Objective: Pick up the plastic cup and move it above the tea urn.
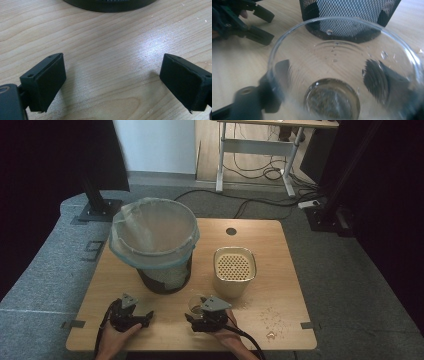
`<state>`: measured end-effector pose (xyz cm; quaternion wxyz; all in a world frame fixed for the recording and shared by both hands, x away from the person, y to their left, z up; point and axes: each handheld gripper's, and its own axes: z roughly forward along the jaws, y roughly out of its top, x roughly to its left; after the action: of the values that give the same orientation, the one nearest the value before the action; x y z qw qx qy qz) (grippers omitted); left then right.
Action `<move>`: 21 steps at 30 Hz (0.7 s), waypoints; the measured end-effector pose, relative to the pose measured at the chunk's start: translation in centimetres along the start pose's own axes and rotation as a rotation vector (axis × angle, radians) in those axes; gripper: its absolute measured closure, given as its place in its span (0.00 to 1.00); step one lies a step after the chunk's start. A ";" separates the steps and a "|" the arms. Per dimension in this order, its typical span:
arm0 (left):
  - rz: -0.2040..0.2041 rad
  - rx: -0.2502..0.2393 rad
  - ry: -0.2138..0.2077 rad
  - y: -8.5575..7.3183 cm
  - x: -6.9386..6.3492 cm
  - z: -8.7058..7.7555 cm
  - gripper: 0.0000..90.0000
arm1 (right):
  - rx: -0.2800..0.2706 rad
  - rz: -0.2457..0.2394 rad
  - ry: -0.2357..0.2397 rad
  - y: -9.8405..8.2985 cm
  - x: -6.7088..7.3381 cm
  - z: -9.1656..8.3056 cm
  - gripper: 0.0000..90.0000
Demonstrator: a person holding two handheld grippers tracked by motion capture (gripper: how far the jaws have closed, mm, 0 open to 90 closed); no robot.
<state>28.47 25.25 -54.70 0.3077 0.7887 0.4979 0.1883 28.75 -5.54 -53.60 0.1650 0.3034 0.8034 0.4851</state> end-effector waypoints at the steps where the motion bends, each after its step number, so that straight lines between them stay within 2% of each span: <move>1: 0.000 0.000 0.000 0.0 0.0 0.0 0.07 | 0.000 0.000 0.000 0.0 0.0 0.0 0.27; 2: 0.000 0.000 0.000 0.0 0.0 0.0 0.07 | -0.004 -0.018 -0.013 0.1 0.0 0.3 0.34; 11: 0.000 0.000 0.000 0.0 0.0 0.0 0.07 | -0.013 -0.029 -0.019 0.2 -0.3 -0.1 0.40; 21: 0.000 0.000 0.000 0.0 0.0 0.0 0.07 | -0.110 -0.001 -0.024 1.3 -1.3 -3.4 0.42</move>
<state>28.46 25.25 -54.70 0.3077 0.7888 0.4977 0.1883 28.25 -8.23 -50.84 0.1913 0.2994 0.7735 0.5247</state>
